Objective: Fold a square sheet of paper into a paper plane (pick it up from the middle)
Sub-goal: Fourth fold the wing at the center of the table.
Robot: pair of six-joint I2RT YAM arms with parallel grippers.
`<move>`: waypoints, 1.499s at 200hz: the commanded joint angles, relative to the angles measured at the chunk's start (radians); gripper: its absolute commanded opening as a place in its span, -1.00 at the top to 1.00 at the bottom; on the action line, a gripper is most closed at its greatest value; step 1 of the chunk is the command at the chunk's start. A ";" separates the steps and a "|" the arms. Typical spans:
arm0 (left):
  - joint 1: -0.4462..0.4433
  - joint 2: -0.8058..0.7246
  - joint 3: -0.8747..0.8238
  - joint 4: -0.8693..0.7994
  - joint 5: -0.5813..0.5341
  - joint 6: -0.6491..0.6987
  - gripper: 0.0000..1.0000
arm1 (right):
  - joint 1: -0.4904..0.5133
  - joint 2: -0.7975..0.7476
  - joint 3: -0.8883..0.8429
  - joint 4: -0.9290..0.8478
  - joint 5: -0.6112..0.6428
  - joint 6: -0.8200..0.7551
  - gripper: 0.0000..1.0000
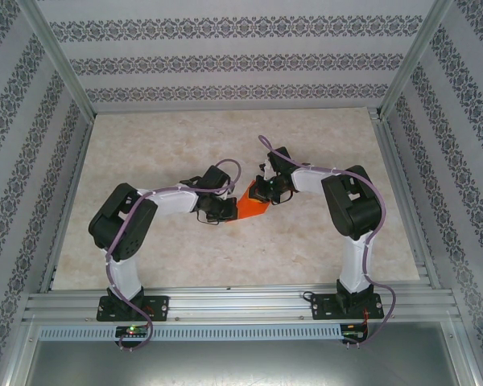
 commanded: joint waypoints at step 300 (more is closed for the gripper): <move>0.010 0.002 -0.065 0.238 -0.013 -0.142 1.00 | -0.010 0.110 -0.060 -0.113 0.165 -0.017 0.96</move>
